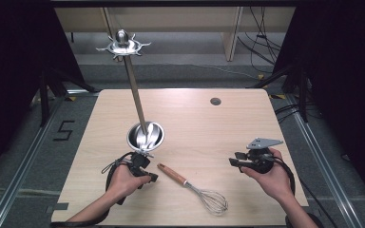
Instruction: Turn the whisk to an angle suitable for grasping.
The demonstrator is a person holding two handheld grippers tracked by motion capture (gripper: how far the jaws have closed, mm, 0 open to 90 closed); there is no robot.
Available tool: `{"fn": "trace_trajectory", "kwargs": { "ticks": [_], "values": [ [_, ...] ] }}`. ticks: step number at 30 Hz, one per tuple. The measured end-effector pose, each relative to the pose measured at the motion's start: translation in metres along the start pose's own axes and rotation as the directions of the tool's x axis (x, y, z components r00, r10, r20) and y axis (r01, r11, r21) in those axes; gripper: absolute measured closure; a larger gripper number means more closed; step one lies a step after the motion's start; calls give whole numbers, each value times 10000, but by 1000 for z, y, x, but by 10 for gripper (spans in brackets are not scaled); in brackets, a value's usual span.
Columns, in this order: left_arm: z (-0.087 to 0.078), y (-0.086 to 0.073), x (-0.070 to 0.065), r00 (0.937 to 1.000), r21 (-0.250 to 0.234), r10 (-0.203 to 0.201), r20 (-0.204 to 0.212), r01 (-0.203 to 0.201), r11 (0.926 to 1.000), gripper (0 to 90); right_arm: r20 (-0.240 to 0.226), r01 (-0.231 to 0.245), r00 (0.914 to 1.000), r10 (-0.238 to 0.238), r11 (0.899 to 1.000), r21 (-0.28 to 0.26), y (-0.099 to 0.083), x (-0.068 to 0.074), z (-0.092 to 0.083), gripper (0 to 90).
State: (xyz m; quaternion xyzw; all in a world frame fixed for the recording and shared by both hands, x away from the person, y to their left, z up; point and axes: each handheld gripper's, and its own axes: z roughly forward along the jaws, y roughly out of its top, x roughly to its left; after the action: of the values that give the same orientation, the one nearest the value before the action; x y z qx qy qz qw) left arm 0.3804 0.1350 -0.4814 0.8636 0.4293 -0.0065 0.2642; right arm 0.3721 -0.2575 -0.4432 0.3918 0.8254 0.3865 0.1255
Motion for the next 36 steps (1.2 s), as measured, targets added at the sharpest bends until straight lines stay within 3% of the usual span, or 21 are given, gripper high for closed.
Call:
{"fn": "trace_trajectory", "kwargs": {
  "ticks": [7, 8, 10, 11, 12, 13, 14, 15, 18, 20, 22, 23, 24, 25, 28, 32, 34, 35, 36],
  "values": [
    [14, 28, 2, 9998, 139, -104, -194, 107, 9998, 891, -22, -103, 9999, 103, 9999, 70, -1, 0, 0, 618],
    [17, 31, 4, 9997, 80, 192, -147, -191, 9998, 891, -30, -191, 9998, 191, 9997, 123, -1, 0, 0, 618],
    [18, 33, 4, 9998, 47, 197, -92, -197, 9998, 891, -40, -148, 9999, 148, 9999, 78, -1, 0, 0, 618],
    [17, 38, -1, 9998, 99, -127, -156, 129, 9999, 891, -62, -113, 9999, 114, 9999, 126, -1, -1, 0, 618],
    [17, 39, -1, 9998, 47, -112, -139, 113, 9999, 891, -79, -354, 9993, 356, 9992, 184, -1, 1, -1, 618],
    [17, 41, 0, 9995, -17, 264, -172, -264, 9997, 891, -85, -241, 9997, 242, 9996, 143, -1, 0, -1, 618],
    [17, 41, 0, 9995, -17, 264, -172, -264, 9997, 891, -90, -232, 9997, 233, 9996, 128, -1, 0, -1, 618],
    [17, 41, -2, 9998, 74, -55, -166, 56, 10000, 891, -89, -241, 9997, 242, 9996, 114, -1, 0, -1, 618],
    [19, 42, -3, 9996, 120, -136, -232, 139, 9998, 891, -86, -235, 9997, 236, 9996, 150, -1, 0, 0, 618],
    [19, 45, -2, 10000, 107, 45, -80, -44, 9999, 891, -41, -36, 10000, 37, 10000, 47, 0, -2, 1, 618],
    [15, 45, -6, 9995, -2, 136, -285, -136, 9999, 891, 0, 41, 10000, -41, 10000, 69, 0, -1, 0, 618],
    [12, 44, -6, 9977, -83, 533, -410, -536, 9985, 891, -74, -151, 9999, 152, 9999, 72, 0, 1, 0, 618],
    [9, 43, -7, 9982, -40, 497, -326, -498, 9987, 891, -92, -330, 9994, 331, 9994, 120, 0, 2, -2, 618],
    [5, 37, -11, 9983, 115, 557, -187, -555, 9984, 891, -53, -117, 9999, 118, 9999, 111, -1, -1, -1, 618],
    [8, 30, -19, 9994, 458, 329, 58, -331, 9984, 892, -23, -206, 9998, 206, 9997, 155, -1, -2, 1, 618],
    [17, 31, -20, 9998, 635, 207, -22, -205, 9978, 892, -75, -98, 9999, 98, 9999, 44, 0, -1, 1, 618],
    [23, 36, -18, 9999, 639, 113, -32, -110, 9979, 892, -70, -197, 9998, 197, 9998, 73, 0, 1, 0, 618],
    [26, 42, -18, 9999, 597, -139, -49, 142, 9981, 892, -86, -277, 9996, 278, 9995, 139, -1, 2, 0, 618],
    [27, 46, -17, 9999, 593, -19, -164, 29, 9982, 892, -76, -283, 9996, 284, 9995, 150, -1, 1, 1, 618]
  ]
}}
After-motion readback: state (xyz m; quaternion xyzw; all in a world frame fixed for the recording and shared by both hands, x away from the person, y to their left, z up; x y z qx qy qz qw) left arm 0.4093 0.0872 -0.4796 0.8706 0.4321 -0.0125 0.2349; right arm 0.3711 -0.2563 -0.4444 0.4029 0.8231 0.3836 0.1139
